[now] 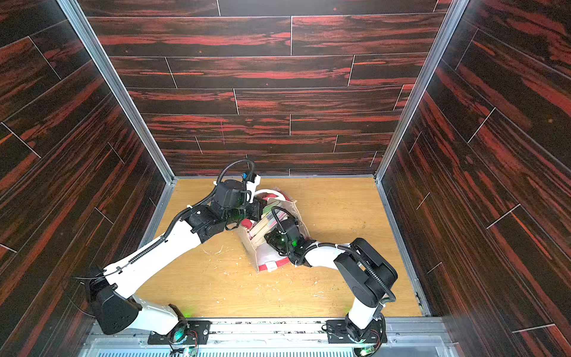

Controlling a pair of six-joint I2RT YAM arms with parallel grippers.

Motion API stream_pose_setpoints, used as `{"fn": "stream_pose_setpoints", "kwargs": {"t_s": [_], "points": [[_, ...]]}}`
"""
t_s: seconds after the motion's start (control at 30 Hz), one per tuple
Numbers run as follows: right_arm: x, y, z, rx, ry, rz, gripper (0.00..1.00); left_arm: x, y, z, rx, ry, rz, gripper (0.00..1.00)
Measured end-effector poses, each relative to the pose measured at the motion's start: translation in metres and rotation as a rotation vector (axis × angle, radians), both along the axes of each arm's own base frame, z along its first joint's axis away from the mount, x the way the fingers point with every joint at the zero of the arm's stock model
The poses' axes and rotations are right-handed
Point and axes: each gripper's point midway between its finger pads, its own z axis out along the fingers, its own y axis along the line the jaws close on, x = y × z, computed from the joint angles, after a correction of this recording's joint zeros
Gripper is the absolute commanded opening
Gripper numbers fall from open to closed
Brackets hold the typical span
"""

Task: Take out the folding fans from the tote bags
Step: Pick up the folding fan from the canvas bag.

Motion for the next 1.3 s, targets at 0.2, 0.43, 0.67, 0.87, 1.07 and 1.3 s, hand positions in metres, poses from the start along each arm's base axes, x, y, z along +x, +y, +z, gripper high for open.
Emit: {"fn": "stream_pose_setpoints", "kwargs": {"t_s": [0.2,0.43,0.67,0.87,1.07,1.3], "points": [[0.005,0.003,-0.006,0.018,0.007,0.011,0.18,0.0,0.0,0.0,0.0,0.0,0.0,0.0],[0.007,0.008,-0.009,0.039,-0.001,0.025,0.17,0.0,0.0,0.0,0.0,0.0,0.0,0.0],[0.013,0.012,-0.008,0.077,-0.015,0.03,0.2,0.0,0.0,0.0,-0.001,0.001,-0.001,0.0],[0.024,0.015,-0.007,0.09,-0.011,0.017,0.19,-0.001,0.0,0.0,-0.001,0.002,-0.004,0.0],[0.031,0.015,-0.001,0.103,-0.011,0.003,0.08,-0.001,0.0,-0.001,0.0,0.004,-0.003,0.0],[0.03,0.011,-0.007,0.079,0.004,0.0,0.0,0.005,0.006,-0.006,0.007,-0.003,0.049,0.0]]}}
